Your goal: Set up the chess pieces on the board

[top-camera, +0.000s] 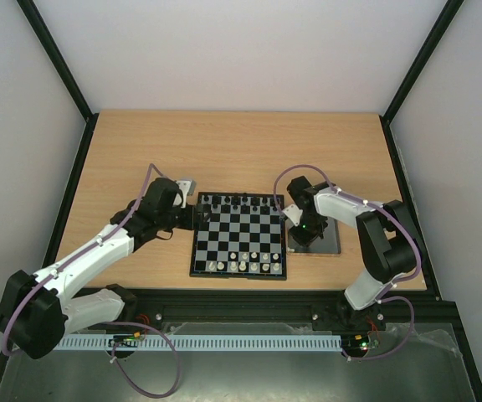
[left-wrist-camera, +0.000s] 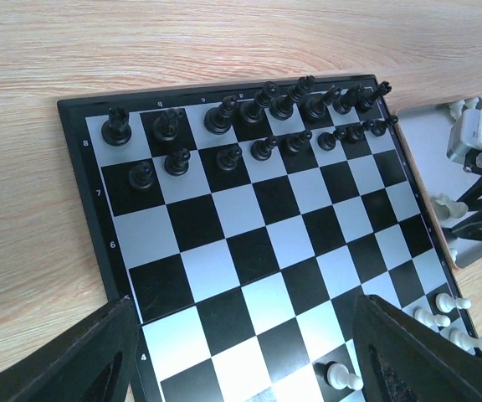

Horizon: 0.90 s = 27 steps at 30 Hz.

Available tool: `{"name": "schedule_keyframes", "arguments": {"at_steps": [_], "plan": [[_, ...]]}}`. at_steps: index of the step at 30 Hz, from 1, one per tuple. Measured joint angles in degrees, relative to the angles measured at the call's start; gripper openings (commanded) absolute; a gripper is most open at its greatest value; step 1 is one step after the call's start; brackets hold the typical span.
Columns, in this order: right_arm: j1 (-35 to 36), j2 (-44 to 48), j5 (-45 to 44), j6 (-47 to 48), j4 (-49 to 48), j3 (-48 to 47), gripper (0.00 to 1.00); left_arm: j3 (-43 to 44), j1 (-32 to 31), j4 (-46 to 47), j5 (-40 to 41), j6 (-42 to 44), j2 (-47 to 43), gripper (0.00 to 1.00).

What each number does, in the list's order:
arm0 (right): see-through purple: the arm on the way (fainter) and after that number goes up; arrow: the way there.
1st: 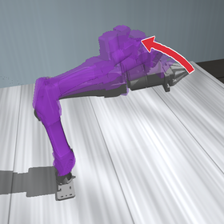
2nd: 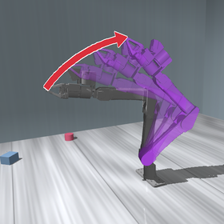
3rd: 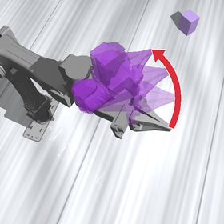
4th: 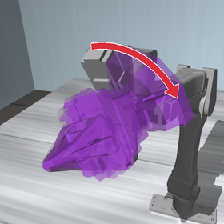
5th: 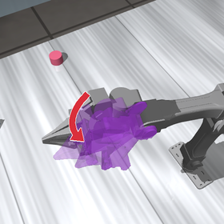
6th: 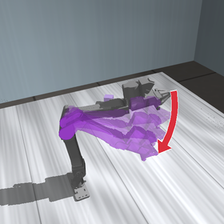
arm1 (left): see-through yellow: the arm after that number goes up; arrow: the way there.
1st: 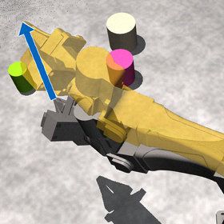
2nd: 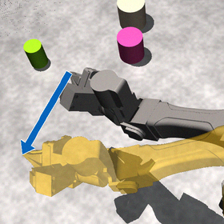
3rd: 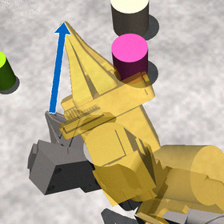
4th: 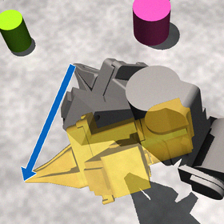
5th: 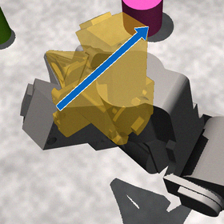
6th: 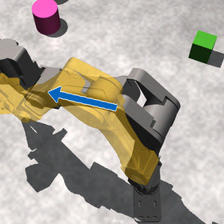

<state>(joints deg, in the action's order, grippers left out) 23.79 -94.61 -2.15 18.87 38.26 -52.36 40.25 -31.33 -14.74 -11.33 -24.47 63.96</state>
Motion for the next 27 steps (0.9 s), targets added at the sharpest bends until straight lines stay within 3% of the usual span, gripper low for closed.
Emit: {"name": "schedule_keyframes", "arguments": {"at_steps": [8, 20, 27], "plan": [[-0.1, -1.0, -1.2, 1.7, 0.5, -1.1, 0.36, 0.1, -0.9, 0.4, 0.5, -0.5, 1.0, 0.74], [-0.2, -2.6, -0.2, 4.6, 0.6, -2.9, 0.16, 0.1, -2.9, 2.3, 1.3, -1.8, 1.9, 0.73], [-0.3, -2.2, 2.6, 5.7, 0.4, -3.0, 0.12, 0.1, -4.2, 3.8, 1.2, -2.9, 3.7, 0.73]]}}
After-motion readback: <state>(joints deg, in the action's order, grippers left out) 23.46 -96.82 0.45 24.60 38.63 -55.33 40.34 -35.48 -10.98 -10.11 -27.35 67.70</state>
